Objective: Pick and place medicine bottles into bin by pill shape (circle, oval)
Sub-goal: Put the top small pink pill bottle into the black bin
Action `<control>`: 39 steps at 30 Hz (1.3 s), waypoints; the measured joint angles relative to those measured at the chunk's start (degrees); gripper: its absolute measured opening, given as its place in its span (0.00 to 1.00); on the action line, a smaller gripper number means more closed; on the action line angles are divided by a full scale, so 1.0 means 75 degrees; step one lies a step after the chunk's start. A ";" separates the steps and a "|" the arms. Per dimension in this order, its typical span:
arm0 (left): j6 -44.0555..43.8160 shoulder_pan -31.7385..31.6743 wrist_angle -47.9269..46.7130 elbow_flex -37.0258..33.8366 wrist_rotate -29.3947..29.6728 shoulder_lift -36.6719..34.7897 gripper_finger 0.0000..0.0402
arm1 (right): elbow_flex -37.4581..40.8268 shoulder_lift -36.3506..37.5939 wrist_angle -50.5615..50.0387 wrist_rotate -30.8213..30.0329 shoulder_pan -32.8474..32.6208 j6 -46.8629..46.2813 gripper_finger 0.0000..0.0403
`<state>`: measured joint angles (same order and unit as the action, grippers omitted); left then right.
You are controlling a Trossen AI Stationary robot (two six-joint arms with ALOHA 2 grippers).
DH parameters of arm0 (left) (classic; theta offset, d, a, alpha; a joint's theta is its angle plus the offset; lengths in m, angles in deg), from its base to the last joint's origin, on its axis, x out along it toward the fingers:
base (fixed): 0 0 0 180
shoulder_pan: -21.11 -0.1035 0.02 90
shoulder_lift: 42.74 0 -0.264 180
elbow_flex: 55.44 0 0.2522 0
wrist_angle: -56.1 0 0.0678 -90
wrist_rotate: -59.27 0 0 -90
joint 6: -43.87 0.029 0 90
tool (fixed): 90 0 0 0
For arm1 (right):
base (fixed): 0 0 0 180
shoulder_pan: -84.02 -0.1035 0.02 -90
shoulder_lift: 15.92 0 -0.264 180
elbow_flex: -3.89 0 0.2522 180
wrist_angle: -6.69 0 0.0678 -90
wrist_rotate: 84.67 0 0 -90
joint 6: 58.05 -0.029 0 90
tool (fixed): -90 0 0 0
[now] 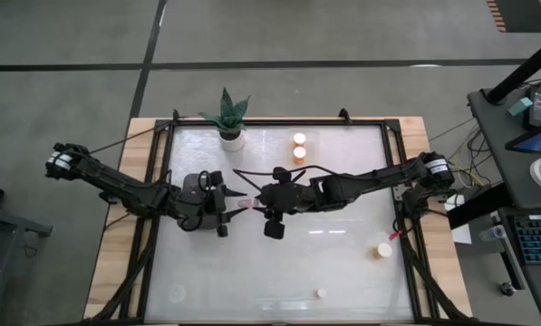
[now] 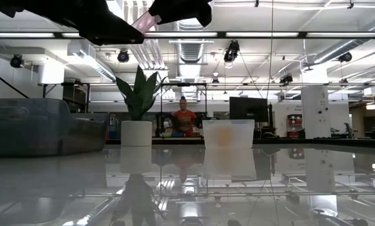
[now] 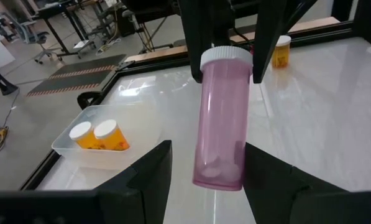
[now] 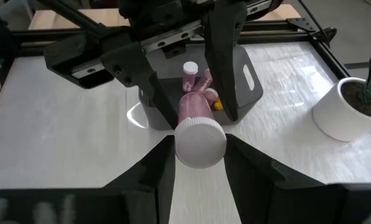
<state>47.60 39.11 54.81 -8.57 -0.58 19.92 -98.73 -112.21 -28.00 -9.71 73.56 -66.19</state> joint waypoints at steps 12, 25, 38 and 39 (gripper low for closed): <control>0.0026 0.0000 -0.0012 0.0000 -0.0003 0.0000 0.32 | 0.0000 0.0000 -0.0003 -0.0024 0.0003 -0.0012 0.30; 0.0200 0.0006 0.0007 -0.0058 -0.0003 0.0000 0.21 | 0.0000 0.0008 -0.0021 -0.0012 0.0003 0.0022 0.38; 0.0933 0.0010 0.1532 -0.0176 -0.1524 0.0000 0.22 | 0.0412 0.0996 -0.0349 0.0003 -0.0421 0.0550 0.58; 0.0959 0.0009 0.1625 -0.0178 -0.1668 0.0000 0.22 | 0.0519 0.1109 -0.0305 0.0003 -0.0502 0.0583 0.59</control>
<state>54.79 39.17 66.99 -9.91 -13.09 19.92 -94.84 -103.89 -30.28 -9.69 69.79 -61.82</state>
